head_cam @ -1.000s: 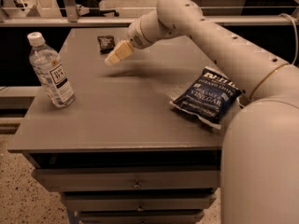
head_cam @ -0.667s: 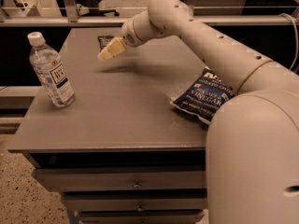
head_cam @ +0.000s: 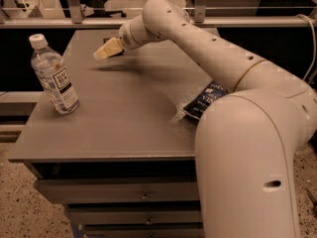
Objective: Pick rxbar chocolate
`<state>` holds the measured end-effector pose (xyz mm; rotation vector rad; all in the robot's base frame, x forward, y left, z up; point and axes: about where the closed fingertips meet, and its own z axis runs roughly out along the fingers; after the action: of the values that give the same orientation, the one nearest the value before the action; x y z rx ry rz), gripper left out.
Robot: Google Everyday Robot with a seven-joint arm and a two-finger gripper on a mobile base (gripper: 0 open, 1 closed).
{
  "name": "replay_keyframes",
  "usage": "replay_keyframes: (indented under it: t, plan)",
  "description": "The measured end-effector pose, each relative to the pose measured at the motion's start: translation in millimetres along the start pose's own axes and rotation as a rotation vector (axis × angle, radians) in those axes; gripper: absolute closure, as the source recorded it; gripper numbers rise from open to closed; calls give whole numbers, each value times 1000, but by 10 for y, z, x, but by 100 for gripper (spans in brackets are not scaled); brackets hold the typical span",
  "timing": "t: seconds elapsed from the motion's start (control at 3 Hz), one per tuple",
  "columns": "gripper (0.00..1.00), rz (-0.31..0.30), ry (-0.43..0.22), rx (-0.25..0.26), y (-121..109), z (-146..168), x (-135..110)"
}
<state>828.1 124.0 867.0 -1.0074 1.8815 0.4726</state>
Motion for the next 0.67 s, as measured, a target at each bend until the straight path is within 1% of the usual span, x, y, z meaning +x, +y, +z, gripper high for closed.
replay_keyframes:
  t: [0.33,0.67]
  plan:
    - [0,46,-8,13,8,183,-26]
    - [0,78,-17,22,24,322,-47]
